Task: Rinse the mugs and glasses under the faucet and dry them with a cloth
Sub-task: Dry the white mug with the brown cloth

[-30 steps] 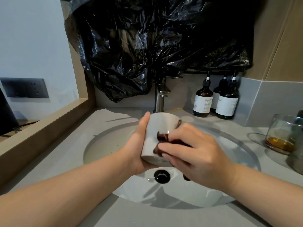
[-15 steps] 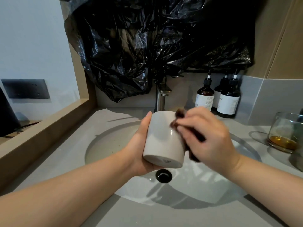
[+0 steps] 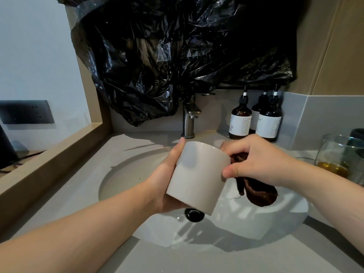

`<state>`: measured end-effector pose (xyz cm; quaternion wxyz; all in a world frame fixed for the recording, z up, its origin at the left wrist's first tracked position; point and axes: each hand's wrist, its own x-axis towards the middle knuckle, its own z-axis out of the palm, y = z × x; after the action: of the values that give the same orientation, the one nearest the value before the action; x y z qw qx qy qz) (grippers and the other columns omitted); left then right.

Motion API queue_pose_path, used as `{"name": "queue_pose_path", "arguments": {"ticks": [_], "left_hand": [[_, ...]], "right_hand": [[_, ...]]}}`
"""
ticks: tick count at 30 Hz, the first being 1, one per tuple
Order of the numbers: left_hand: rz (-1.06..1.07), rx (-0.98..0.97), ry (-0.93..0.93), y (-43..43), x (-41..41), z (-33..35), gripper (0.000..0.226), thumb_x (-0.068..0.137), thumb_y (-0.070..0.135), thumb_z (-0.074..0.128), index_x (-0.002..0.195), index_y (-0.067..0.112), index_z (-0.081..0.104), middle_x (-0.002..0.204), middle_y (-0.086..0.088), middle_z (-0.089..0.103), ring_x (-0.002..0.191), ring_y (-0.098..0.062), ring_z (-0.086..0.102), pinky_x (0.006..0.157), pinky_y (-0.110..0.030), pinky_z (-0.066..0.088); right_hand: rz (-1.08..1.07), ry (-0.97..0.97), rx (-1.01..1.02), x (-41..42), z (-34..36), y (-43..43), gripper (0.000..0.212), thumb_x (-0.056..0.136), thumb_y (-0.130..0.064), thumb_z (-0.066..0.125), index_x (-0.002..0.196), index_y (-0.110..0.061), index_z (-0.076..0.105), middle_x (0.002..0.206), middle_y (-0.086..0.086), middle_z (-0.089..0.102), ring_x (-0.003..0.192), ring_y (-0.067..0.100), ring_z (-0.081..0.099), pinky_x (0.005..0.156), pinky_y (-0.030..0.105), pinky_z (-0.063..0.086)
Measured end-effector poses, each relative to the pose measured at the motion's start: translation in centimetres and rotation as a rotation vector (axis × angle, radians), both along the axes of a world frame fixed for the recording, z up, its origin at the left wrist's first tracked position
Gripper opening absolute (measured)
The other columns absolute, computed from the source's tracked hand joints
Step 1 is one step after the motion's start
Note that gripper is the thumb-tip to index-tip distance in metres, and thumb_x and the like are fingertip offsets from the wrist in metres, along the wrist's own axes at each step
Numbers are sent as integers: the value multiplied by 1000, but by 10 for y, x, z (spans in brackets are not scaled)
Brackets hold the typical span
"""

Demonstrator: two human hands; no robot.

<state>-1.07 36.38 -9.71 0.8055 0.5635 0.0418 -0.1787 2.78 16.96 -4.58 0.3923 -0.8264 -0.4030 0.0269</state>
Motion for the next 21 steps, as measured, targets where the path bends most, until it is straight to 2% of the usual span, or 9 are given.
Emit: {"name": "queue_pose_path", "arguments": {"ticks": [4,7,9,11,13,16,19,21], "left_hand": [[-65,116,41,8,9,-4,93,67,88,41,119,14,64,111,-19,66,94,-34,63,87,-47,51],[26,314,8,10,11,-5,72,84,76,30,115,20,63,99,-13,71,90,-31,68,83,-50,55],[72,397,-78,3,8,-4,63,85,72,34,118,26,62,108,-9,71,101,-28,67,89,-47,54],[109,392,-155,-5,6,-4,60,78,70,45,119,29,60,113,-4,70,105,-23,66,91,-43,54],[94,403,-214,-9,3,-5,55,76,68,50,118,34,58,113,-1,68,105,-21,65,91,-44,54],[15,365,-242,-7,0,-5,61,67,67,67,119,38,57,110,-1,70,102,-23,67,85,-48,56],[30,320,-205,-5,1,-8,59,66,55,66,121,32,58,110,-6,70,99,-26,68,82,-47,57],[68,269,-158,-7,2,-9,63,65,54,72,119,26,59,109,-11,70,99,-30,68,82,-49,57]], "right_hand": [[-29,54,-7,-2,0,4,11,66,-19,83,64,-25,74,68,4,66,68,15,58,75,40,49],[-118,80,-32,-2,0,6,25,68,-16,82,51,-28,68,56,-4,56,57,8,50,60,24,41],[-179,85,-53,-1,-1,6,27,67,-16,81,48,-28,67,50,-12,50,51,6,45,54,19,37],[-220,89,-52,0,-1,5,18,67,-17,82,54,-20,69,50,-11,49,52,8,45,55,21,37],[-234,104,-43,0,1,6,12,67,-18,82,63,-13,72,56,-3,53,56,10,48,60,25,39],[-243,132,-25,0,4,6,10,68,-19,81,70,-12,74,64,10,58,61,13,53,64,26,42],[-242,121,-14,0,-1,7,18,69,-21,81,76,-5,73,67,15,58,62,15,53,64,27,43],[-269,142,116,3,-6,9,21,73,-21,78,79,-2,72,68,10,59,57,12,54,58,23,45]]}}
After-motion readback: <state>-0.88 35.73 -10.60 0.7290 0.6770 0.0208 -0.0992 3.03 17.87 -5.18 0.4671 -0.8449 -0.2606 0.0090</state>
